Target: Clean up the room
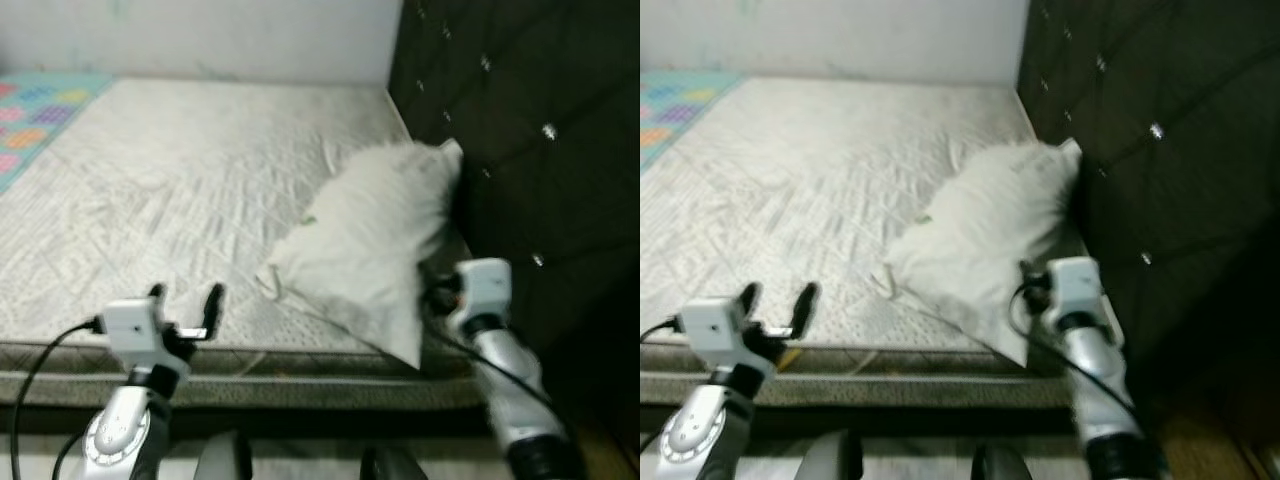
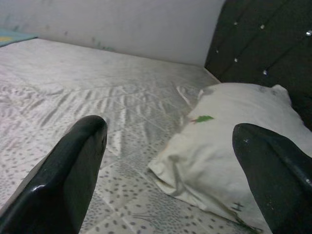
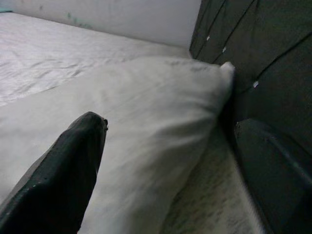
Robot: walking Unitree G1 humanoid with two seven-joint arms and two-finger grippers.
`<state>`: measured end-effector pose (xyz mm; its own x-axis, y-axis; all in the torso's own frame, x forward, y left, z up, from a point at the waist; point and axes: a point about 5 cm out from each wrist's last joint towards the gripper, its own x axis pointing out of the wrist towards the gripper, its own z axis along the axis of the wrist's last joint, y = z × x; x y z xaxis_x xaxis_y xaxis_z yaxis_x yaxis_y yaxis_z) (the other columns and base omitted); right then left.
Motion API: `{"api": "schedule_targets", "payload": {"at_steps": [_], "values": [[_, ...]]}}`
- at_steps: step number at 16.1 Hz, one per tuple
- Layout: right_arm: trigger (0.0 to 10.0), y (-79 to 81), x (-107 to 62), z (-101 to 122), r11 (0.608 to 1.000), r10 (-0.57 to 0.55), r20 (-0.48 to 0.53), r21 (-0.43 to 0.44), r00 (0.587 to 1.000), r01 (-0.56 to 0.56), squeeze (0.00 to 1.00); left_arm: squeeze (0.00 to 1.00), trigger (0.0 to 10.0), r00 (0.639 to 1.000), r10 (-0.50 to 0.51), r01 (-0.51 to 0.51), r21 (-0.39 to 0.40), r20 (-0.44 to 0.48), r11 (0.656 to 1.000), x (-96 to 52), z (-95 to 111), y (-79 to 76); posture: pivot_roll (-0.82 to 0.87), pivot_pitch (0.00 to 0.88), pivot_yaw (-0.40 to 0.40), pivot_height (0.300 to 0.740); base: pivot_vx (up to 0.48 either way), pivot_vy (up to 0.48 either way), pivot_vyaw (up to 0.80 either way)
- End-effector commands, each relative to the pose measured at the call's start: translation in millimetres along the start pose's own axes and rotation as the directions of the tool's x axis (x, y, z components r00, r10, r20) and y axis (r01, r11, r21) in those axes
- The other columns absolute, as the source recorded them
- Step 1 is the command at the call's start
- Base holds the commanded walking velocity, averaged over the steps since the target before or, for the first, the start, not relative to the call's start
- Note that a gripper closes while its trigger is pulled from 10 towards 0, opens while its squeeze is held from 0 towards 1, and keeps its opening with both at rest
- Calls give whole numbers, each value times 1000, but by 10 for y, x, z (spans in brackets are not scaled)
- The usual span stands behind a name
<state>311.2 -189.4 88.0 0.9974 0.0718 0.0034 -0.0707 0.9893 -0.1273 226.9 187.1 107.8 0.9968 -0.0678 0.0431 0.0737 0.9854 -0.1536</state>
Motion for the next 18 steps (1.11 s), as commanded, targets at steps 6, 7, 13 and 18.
{"api": "schedule_targets", "payload": {"at_steps": [6, 7, 13, 18], "values": [[10000, 99, 50, 54, 1000, 19, 23, 11, 1000, -19, 0, 0, 10000, 1000, 18, -18, 15, -5, 1000, -10, 7, 57, 14, 23, -40, 609, 400, 0, 0], [10000, 99, 46, 49, 1000, 17, 22, 12, 1000, -17, 0, 0, 10000, 1000, 17, -17, 16, -7, 1000, -8, 6, 59, 13, 24, -40, 609, 360, 0, 0], [10000, 113, 38, 41, 999, 29, 21, 15, 999, -30, 0, 0, 10000, 999, 32, -32, 3, -19, 999, 1, -35, 31, 10, 25, -42, 576, 102, 0, 0], [10000, 147, 129, 35, 999, 54, -11, 4, 998, -54, 0, 0, 10000, 999, 40, -40, 3, -18, 999, 59, -37, 38, 28, 2, -64, 561, 0, 0, 0]]}}
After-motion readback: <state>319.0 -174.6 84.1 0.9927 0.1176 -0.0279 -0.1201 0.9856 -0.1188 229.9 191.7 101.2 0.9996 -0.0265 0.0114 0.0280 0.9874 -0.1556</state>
